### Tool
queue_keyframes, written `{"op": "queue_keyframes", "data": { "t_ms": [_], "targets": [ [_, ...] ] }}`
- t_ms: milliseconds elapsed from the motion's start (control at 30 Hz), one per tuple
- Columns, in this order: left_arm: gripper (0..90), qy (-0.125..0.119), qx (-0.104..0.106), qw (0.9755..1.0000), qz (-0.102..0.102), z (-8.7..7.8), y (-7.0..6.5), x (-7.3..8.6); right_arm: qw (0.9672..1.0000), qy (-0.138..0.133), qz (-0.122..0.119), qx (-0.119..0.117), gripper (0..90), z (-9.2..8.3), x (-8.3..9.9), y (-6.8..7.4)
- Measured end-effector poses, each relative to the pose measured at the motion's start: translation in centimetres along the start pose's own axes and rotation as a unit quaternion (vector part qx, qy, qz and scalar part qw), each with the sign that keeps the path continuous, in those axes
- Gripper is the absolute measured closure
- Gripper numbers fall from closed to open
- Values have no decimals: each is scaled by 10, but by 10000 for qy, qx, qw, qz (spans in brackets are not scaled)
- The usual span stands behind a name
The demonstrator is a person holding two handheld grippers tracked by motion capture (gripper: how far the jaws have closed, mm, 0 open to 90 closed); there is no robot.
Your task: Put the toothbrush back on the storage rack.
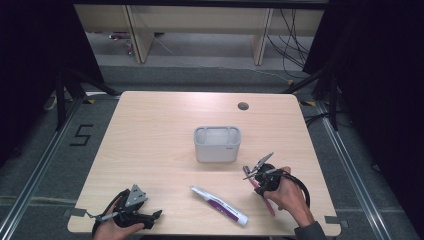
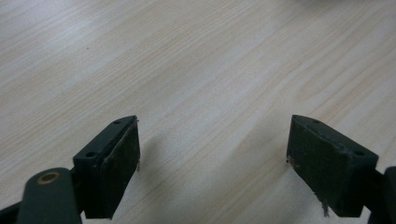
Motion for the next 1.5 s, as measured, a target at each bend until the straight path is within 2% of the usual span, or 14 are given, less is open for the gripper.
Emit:
{"op": "queue_keyframes", "data": {
  "t_ms": [267, 633, 667, 733, 900, 933, 967, 1000, 1033, 1100, 1367, 1400, 1433, 1500],
  "targets": [
    [168, -78, -19, 9999, -106, 1, -1, -1, 9997, 225, -116, 11, 724, 6, 0, -4],
    [168, 6, 14, 10000, 8, 0, 0, 0, 9985, 527, -114, 13, 815, 7, 5, -6],
    [169, 4, 18, 10000, 13, 0, 0, 0, 9980, 499, -395, 50, 816, 9, 4, -12],
    [168, 21, 18, 10000, 11, 0, 0, 0, 9976, 655, -208, 96, 817, 8, 5, -8],
    [168, 16, 19, 10000, 11, 0, 0, 0, 9955, 801, -493, 89, 821, 9, 2, -10],
    [168, -5, 13, 10000, -4, 1, 0, 0, 9956, 851, -367, 99, 822, 9, 3, -7],
    [168, 57, 20, 10000, 8, 0, 0, 1, 9945, 917, -494, 79, 823, 8, 3, -9],
    [168, 69, 28, 10000, 32, 0, 0, 1, 9949, 964, -291, 99, 824, 8, 3, -5],
    [169, 67, 30, 10000, 35, 0, 0, 1, 9934, 1019, -512, 122, 825, 8, 2, -8],
    [169, 61, 25, 10000, 27, 0, 0, 1, 9926, 1139, -400, 160, 827, 7, 3, -4],
    [168, 67, 25, 10000, 17, 0, -1, 1, 9935, 974, -549, 199, 830, -1, 0, -8],
    [169, 66, 23, 10000, 28, 0, 0, 1, 9947, 950, -326, 224, 830, -6, 0, -4],
    [168, 44, 15, 10000, -1, 0, 0, 0, 9952, 756, -587, 210, 831, -10, -4, -7],
    [169, 49, 15, 10000, 8, 0, 0, 0, 9974, 363, -604, 131, 831, -17, -10, -5]
  ]
}}
Point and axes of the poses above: each handheld gripper's, and its own axes: z roughly forward along the jaws, x roughly out of its underside, y roughly to its left, the point moved 10 cm from there along z, roughly forward along the jaws, and after that the axes turned 2 degrees about z, right-handed, at the moved point
